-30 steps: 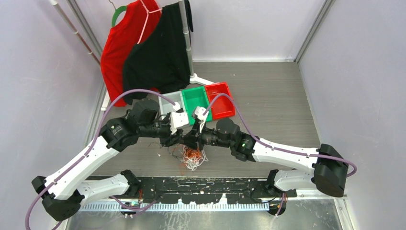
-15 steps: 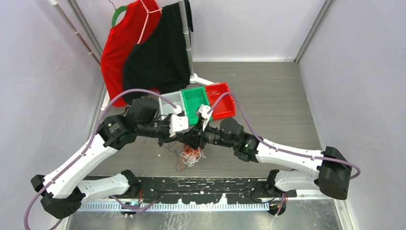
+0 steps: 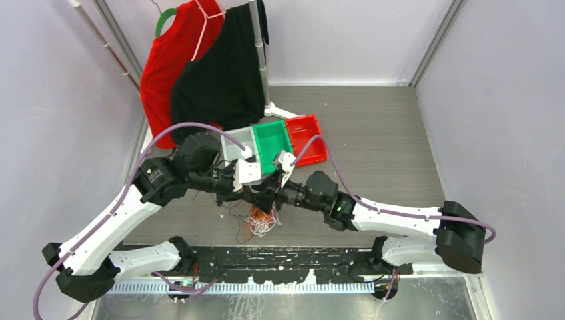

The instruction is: Untangle the cables

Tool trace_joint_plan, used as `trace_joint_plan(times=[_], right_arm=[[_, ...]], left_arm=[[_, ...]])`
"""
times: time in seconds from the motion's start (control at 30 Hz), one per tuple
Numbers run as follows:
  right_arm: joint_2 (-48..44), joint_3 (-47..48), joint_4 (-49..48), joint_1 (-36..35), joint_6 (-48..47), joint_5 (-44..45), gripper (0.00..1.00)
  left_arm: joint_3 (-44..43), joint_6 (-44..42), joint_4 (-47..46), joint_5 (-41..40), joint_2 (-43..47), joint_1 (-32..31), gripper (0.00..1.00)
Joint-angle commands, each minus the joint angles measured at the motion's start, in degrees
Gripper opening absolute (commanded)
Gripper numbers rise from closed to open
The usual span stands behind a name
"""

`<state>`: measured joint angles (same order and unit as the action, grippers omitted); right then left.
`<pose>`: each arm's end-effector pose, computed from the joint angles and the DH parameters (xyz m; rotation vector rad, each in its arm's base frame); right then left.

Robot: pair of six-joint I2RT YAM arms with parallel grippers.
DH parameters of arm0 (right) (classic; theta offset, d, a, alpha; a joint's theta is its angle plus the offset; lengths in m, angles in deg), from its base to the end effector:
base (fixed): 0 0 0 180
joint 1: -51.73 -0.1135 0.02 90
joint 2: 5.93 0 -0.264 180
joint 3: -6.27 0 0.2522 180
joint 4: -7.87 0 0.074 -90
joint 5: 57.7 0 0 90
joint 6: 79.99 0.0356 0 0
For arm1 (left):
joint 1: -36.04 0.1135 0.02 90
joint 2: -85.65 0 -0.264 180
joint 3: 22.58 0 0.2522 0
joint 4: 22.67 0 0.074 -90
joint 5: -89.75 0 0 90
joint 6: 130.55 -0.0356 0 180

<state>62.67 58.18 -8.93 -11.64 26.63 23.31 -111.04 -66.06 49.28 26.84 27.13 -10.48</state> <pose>0.1180 0.2478 0.2871 -0.7971 1.5069 1.1967 0.1116 -0.1412 0.3938 1.5525 1.7161 -0.7318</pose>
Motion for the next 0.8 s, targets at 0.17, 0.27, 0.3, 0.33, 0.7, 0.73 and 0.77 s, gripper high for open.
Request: trace_joint_plan(times=[0.17, 0.27, 0.3, 0.33, 0.7, 0.73, 0.77], right_arm=[[-3.2, -8.0, -5.1, -3.8, -7.6, 0.2, 0.53], [-5.2, -9.1, -4.2, -4.0, -7.8, -1.1, 0.53], [-5.3, -8.9, -3.6, -4.0, -8.0, -1.7, 0.53], [-5.1, -8.6, -3.2, -4.2, -8.1, -2.4, 0.53], [5.2, -5.4, -16.4, -4.5, -8.5, 8.7, 0.52], [6.2, -5.4, -18.3, -4.5, -8.7, 9.8, 0.51], [7.2, -5.3, -19.8, -4.5, -8.7, 10.1, 0.51]], left_arm=[[-1.8, -0.8, -2.2, -0.7, 1.6, 0.3, 0.0], [-0.7, -1.2, -2.4, -0.7, 2.2, 0.3, 0.0], [-0.5, -1.2, -2.3, -0.7, 2.1, 0.3, 0.0], [-0.5, -1.1, -2.2, -0.5, 1.9, 0.2, 0.0], [-4.5, 0.8, -1.0, 1.6, -0.1, 0.3, 0.0], [-4.7, 1.0, -0.9, 2.1, -0.2, 0.3, 0.0], [-5.4, 1.4, -0.6, 2.6, -0.2, 0.2, 0.0]])
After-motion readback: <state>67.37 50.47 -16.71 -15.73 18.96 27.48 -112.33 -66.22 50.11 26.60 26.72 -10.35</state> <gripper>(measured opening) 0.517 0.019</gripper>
